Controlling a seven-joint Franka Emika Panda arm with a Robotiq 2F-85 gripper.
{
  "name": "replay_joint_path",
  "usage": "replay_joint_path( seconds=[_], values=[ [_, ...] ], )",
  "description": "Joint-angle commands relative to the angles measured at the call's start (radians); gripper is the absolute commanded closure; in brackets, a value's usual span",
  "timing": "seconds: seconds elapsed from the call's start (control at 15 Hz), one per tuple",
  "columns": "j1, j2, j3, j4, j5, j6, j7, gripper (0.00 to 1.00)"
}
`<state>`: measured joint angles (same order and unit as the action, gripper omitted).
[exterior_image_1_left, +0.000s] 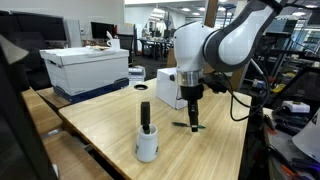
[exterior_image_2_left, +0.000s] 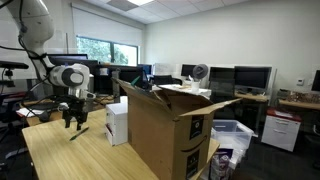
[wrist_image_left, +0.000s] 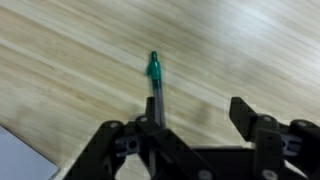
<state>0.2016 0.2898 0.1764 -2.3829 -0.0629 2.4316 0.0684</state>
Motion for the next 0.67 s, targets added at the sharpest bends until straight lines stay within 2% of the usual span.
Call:
replay_joint_path(
  seconds=[0.0, 0.33, 0.6],
  values=[
    [-0.005, 0.002, 0.018, -0.006, 0.031, 0.068, -0.04, 0.0],
    [-0.003, 0.034, 0.014, 0.017, 0.009, 0.135, -0.044, 0.0],
    [-0.011, 0.075, 0.007, 0.064, 0.012, 0.145, -0.058, 0.0]
  ],
)
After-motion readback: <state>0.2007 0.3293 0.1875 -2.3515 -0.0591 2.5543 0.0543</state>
